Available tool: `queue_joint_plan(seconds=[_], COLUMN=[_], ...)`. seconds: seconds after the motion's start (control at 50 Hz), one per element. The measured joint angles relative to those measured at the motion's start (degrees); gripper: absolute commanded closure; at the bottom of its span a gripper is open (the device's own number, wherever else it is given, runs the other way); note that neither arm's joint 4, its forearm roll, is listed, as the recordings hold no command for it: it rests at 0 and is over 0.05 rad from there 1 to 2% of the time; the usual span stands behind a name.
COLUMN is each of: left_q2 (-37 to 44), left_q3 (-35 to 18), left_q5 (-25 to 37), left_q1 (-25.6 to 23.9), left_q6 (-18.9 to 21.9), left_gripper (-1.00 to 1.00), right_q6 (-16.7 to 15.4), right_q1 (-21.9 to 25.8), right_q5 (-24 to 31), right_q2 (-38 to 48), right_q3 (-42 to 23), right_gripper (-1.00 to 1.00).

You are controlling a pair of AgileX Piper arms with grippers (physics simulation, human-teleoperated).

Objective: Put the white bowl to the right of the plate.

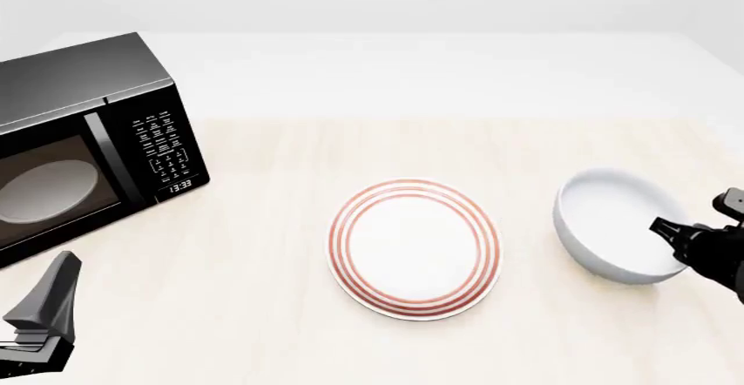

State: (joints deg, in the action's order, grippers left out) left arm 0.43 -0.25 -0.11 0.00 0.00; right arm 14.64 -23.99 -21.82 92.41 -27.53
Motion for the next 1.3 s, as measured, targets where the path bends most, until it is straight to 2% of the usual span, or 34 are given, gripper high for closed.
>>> queue_joint_plan(seconds=[0.14,0.16,0.56,0.86,1.0,1.14,1.3], left_q2=[0.0,0.0,0.0,0.0,0.0,0.0,0.0], left_q3=[0.0,0.0,0.0,0.0,0.0,0.0,0.0], left_q5=[0.0,0.0,0.0,0.0,0.0,0.0,0.0], left_q1=[0.0,0.0,0.0,0.0,0.0,0.0,0.0], left_q6=[0.0,0.0,0.0,0.0,0.0,0.0,0.0], left_gripper=[-1.00,-1.00,-1.00,-1.00,-1.00,-1.00,-1.00], right_q6=[0.0,0.0,-0.1,-1.5,-2.4,-4.0,-4.7], right_q1=[0.1,0.1,-0.1,1.0,3.9,9.6,17.2], right_q5=[0.0,0.0,3.9,14.6,21.5,27.5,29.0], right_q2=[0.1,0.1,-7.7,-24.4,-34.4,-43.3,-50.5], right_q3=[-0.1,-0.1,1.1,3.2,2.7,1.1,0.8], right_gripper=[1.00,-1.00,-1.00,-1.00,-1.00,-1.00,-1.00])
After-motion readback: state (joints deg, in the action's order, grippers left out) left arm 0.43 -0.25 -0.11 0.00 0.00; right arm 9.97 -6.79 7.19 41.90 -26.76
